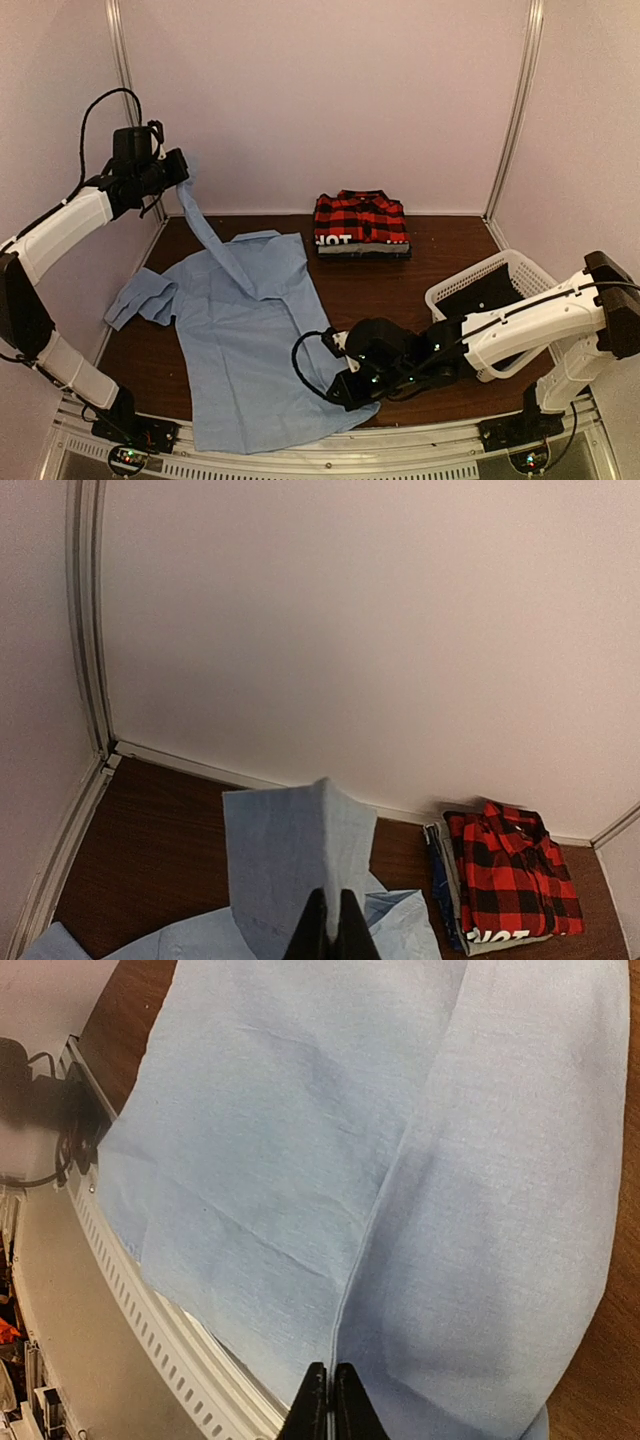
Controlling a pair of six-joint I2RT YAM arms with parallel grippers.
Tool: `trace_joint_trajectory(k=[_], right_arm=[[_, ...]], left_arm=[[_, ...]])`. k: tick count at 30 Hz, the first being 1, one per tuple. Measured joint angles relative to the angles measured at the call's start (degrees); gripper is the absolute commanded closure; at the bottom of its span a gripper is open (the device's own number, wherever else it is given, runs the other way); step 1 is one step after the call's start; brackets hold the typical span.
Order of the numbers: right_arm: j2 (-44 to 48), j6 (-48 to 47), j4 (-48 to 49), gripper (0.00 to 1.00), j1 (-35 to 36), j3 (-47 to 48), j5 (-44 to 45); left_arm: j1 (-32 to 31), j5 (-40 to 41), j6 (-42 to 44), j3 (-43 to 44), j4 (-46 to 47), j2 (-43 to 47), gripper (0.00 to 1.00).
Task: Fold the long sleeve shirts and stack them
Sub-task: Fold the flattened shirt at the center of the board.
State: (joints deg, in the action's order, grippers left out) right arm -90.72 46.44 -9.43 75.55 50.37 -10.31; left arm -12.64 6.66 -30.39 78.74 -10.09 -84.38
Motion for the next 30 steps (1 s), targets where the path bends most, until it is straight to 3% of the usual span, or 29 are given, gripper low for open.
trace_joint_trajectory(k=[5,12,14,20,30], right_arm=[[1.7,0.0,0.2,0.90,0.0,0.1,0.0],[2.5,-0.3,-1.8,0.53,0.0,1.7,1.1],[4.1,-0.2,-3.0,0.47,0.0,1.8,2.4],[11.1,0.7,-5.2,0.47,0.0,-0.3,6.8],[17.2,5.9,-7.9,0.52,4.6,-14.5,11.6]], left_arm=[[1.7,-0.1,-0.6,-0.5,-0.6,-0.5,1.00],[3.8,0.0,-1.1,-0.5,-1.0,-0.5,1.00],[4.2,0.0,-1.2,-0.5,-1.3,-0.5,1.00],[5.1,-0.1,-1.8,-1.7,-1.6,-0.5,1.00],[5.2,-3.3,-2.1,-1.9,-1.9,-1.3,1.00]])
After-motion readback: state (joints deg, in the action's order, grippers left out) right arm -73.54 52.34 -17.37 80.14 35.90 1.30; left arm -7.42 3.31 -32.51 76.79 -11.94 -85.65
